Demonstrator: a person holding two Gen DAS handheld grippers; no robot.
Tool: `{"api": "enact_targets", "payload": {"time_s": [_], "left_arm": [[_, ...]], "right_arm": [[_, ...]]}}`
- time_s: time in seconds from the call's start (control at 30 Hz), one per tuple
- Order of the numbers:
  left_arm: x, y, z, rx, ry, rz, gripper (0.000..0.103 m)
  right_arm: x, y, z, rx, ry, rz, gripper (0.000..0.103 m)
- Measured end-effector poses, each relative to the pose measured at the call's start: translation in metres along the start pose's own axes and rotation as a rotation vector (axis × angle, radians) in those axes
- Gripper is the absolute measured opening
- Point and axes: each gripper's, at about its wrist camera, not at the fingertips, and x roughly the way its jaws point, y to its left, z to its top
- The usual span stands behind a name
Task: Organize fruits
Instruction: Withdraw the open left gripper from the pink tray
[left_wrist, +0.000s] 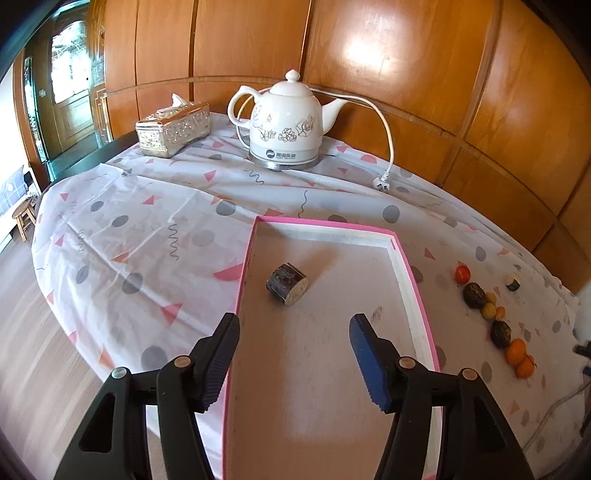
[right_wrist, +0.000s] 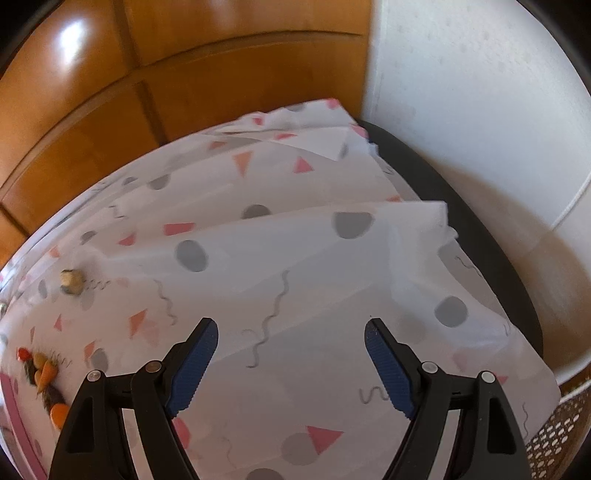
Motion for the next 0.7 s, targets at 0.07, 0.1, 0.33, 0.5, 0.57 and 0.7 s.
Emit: {"api": "enact_targets", "payload": {"time_s": [0.07,0.1,0.33,0.5,0.57,0.7], "left_arm": [[-0.007,0.002,-0.007,0.006,-0.006,0.005,0.064],[-0.01,0.003,-0.011,0.008,-0.007,0.006,0.064],[-0.023,0.014,-0.033,-0.005,-0.004,0.013,0.065],[-0.025,0.022,-0.038,-0.033,0.002,0.009,0.065],[-0.025,0.025,-0.038,-0.045,0.004,0.01,0.065],[-0.025,0.032,-0.04,-0.075,0.007,0.011,0.065]], "right_arm": [[-0.002,0.007,0.0,-0.028,-0.009,0.03,0.083],[-0.004,0.012,0.0,-0.047,-0.018,0.048,0.083],[-0.015,0.038,-0.004,-0.147,-0.058,0.147,0.083],[-0.02,0.053,-0.01,-0.214,-0.076,0.189,0.083],[-0.022,0.059,-0.013,-0.242,-0.086,0.202,0.083],[-0.025,0.071,-0.017,-0.294,-0.092,0.243,0.083]]}}
